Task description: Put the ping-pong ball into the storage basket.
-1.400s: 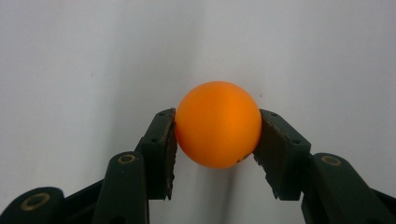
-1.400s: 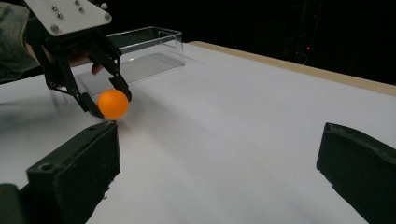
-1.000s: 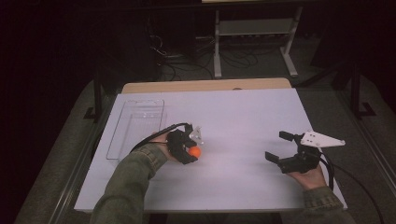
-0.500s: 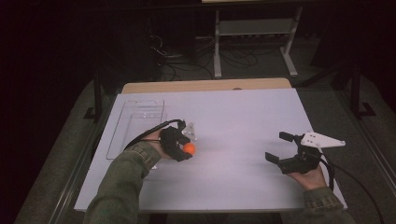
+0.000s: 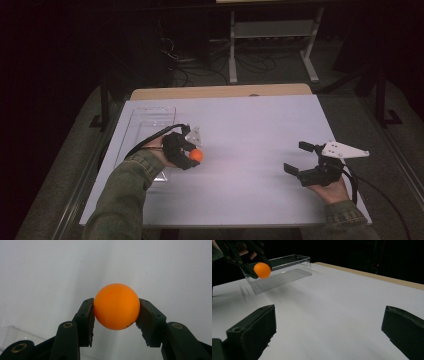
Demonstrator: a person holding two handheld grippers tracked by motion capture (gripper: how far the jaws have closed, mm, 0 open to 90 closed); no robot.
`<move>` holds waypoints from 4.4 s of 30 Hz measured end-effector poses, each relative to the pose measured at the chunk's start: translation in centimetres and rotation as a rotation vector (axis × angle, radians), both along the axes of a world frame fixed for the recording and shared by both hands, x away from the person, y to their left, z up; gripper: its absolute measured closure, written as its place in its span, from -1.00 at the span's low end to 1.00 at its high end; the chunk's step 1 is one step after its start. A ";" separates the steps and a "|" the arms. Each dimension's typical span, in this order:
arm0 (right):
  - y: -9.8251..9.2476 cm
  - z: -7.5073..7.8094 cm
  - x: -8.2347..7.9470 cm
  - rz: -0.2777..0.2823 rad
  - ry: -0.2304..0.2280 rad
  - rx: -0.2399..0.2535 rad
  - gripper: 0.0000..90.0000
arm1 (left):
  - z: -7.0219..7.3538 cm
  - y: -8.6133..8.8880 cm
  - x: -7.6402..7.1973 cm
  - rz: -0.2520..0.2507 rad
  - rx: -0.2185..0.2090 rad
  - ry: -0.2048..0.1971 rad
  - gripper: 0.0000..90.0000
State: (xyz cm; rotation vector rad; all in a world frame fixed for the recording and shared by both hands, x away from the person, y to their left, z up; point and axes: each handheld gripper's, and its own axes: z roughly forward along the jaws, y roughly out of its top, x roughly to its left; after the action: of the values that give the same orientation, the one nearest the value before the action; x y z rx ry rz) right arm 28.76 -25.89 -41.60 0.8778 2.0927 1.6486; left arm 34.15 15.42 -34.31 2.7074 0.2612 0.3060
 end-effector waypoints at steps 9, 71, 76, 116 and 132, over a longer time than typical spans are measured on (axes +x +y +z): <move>0.0 0.0 0.0 0.000 0.005 0.000 -1.00 | 1.1 1.0 -0.2 0.019 0.006 -0.017 0.13; 0.4 -0.3 0.2 0.010 0.017 -0.023 -1.00 | 5.3 8.0 -0.3 0.133 0.140 -0.066 0.13; 0.5 -0.3 0.2 0.012 0.020 -0.026 -1.00 | 5.5 7.9 -0.2 0.126 0.165 -0.060 0.13; 0.6 -0.5 0.2 0.013 0.026 -0.041 -1.00 | 4.2 8.5 0.7 0.102 0.237 -0.016 0.13; 0.6 -0.5 0.2 0.015 0.023 -0.050 -1.00 | 2.8 8.4 0.8 0.099 0.245 0.003 0.13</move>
State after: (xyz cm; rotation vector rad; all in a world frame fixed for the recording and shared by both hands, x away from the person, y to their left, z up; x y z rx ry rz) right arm 28.93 -25.28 -42.12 0.8715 2.1514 1.5933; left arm 34.96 23.84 -31.52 2.9417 0.3816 0.3847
